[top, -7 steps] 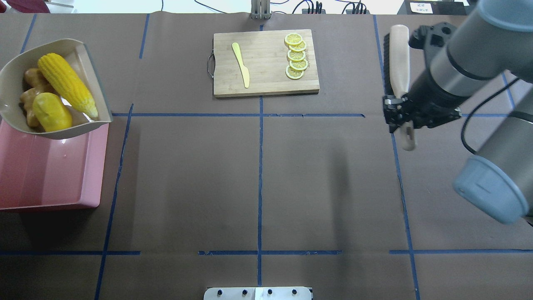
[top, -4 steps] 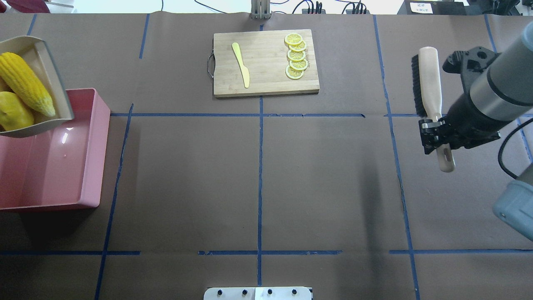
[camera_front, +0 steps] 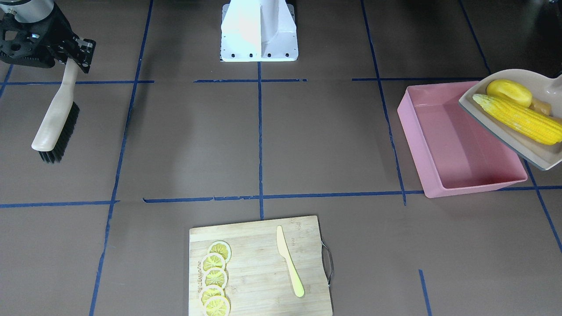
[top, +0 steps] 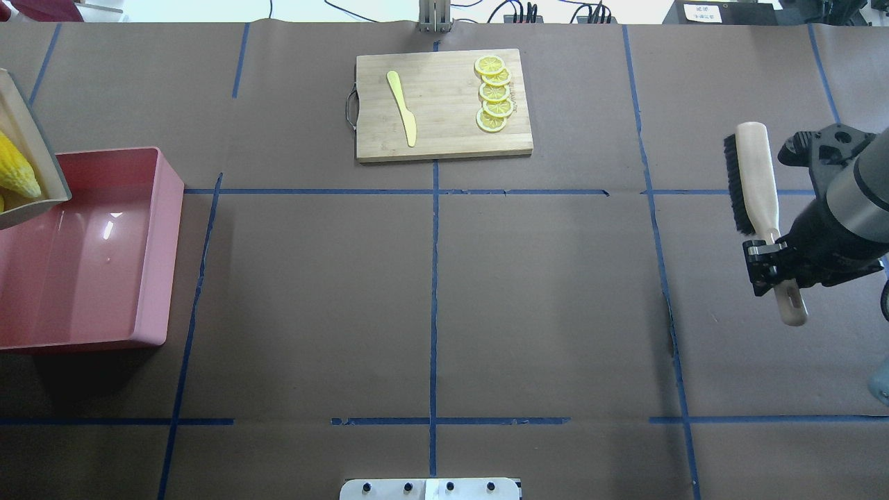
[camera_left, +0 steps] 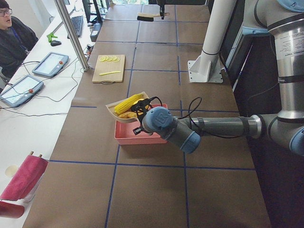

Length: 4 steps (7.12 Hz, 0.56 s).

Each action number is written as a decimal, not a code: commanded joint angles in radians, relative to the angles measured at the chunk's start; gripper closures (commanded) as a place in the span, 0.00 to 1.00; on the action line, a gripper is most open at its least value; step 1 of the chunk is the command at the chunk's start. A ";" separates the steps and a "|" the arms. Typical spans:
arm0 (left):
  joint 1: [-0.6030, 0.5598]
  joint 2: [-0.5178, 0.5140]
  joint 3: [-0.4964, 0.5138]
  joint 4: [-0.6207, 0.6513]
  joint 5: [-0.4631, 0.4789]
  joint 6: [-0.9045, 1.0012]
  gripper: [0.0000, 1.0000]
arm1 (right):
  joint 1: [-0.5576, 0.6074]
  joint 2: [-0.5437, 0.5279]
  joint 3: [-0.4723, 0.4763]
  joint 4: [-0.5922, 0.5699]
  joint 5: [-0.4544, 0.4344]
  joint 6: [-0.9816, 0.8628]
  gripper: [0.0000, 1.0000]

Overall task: Sweep and dump trash into bin
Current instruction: 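Tilt the dustpan to dump the vegetables into the pink bin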

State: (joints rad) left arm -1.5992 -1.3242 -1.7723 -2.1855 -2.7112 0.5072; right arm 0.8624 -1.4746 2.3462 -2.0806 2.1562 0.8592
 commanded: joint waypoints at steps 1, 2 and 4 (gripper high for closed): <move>0.007 0.017 -0.010 0.000 0.054 0.020 1.00 | -0.002 -0.102 0.001 0.000 0.058 -0.084 0.99; 0.010 0.032 -0.018 0.000 0.106 0.074 1.00 | -0.002 -0.113 -0.014 0.000 0.077 -0.097 0.99; 0.024 0.094 -0.070 0.000 0.203 0.148 1.00 | -0.003 -0.127 -0.044 0.000 0.105 -0.101 0.99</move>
State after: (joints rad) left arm -1.5833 -1.2676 -1.8097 -2.1859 -2.5608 0.6117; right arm 0.8596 -1.5907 2.3205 -2.0801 2.2421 0.7643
